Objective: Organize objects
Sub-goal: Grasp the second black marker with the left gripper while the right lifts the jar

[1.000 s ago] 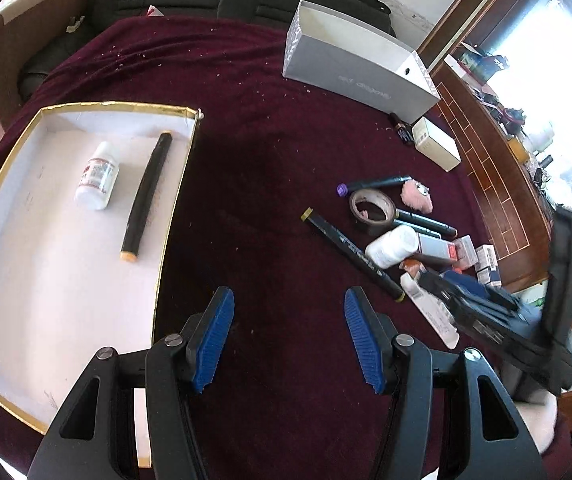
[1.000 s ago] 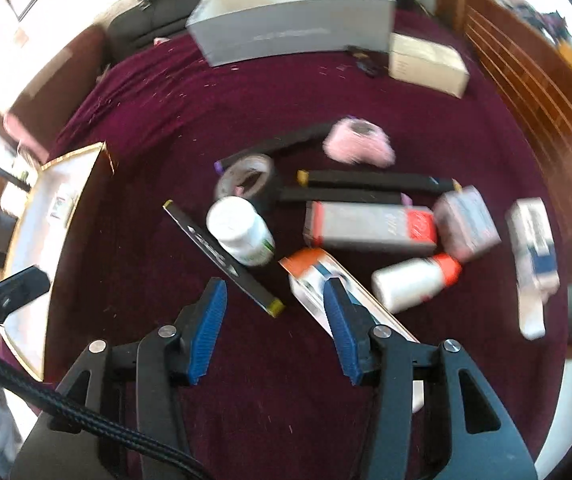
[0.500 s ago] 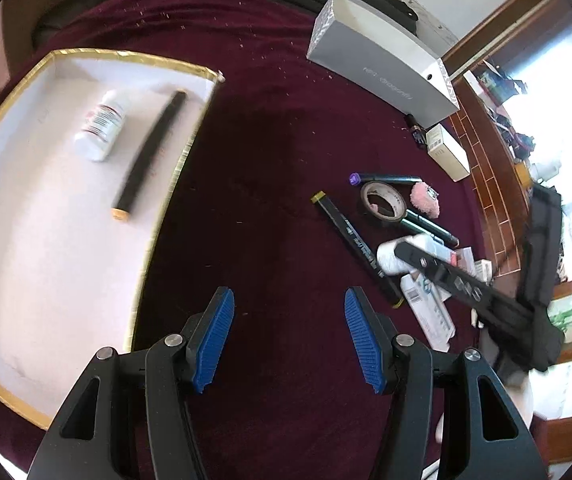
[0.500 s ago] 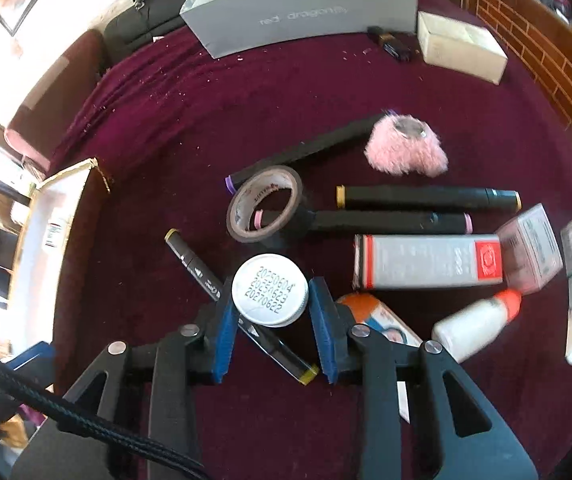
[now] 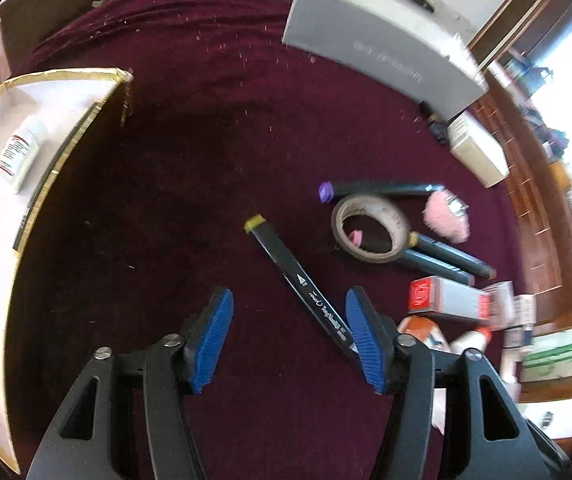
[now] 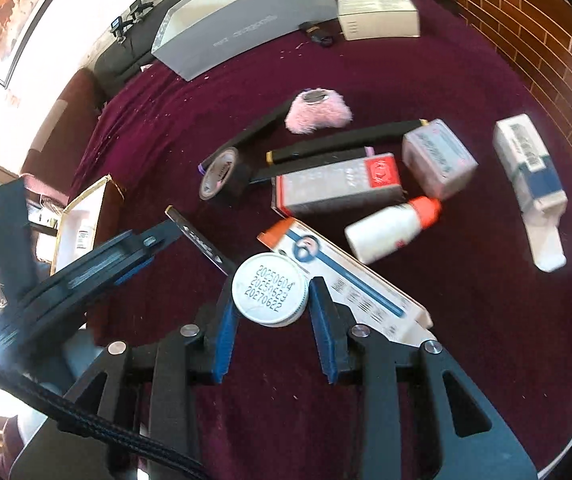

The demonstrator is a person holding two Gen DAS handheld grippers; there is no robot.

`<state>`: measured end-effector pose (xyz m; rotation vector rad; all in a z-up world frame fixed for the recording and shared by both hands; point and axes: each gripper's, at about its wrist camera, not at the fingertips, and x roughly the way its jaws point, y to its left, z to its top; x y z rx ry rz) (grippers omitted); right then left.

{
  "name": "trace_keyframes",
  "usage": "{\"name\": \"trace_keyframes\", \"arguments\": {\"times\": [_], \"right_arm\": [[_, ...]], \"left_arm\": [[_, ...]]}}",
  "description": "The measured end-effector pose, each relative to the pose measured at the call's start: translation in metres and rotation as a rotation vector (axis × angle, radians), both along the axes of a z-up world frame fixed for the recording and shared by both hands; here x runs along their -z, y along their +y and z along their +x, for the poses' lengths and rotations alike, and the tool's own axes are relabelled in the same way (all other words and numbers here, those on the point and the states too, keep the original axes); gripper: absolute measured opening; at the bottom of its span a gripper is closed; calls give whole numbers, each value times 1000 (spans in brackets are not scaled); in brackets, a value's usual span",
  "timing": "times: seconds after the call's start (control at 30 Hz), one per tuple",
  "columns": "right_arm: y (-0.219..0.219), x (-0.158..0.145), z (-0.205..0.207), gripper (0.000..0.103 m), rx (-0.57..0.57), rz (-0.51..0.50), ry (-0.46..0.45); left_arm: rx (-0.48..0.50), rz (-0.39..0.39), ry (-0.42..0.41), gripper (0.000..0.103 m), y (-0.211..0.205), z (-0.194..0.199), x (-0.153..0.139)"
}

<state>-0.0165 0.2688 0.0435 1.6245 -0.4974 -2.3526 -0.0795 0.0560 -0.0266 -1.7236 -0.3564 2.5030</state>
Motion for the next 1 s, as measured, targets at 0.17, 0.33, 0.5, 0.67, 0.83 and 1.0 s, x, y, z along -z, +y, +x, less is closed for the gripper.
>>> {"name": "trace_keyframes", "arguments": {"times": [0.17,0.33,0.5,0.67,0.83,1.0], "right_arm": [[4,-5,8,32,1,0,10],[-2,-6,9,32,-37,-9,18],[-13,3,6,32,-73,-23,-1],[-26,19,1,32,-99,-20,-37],[-33,34,-4,32,-101,-2,-64],[-36,36,-7,32,-94,17,-55]], "left_arm": [[115,-141,24,59,30,4,14],[224,-110,-2,11,9,13,10],[219,-130,19,11,-23,24,8],[234,-199,98,19,-13,34,9],[271,-251,183,40,1,46,12],[302,-226,152,19,-7,45,9]]}}
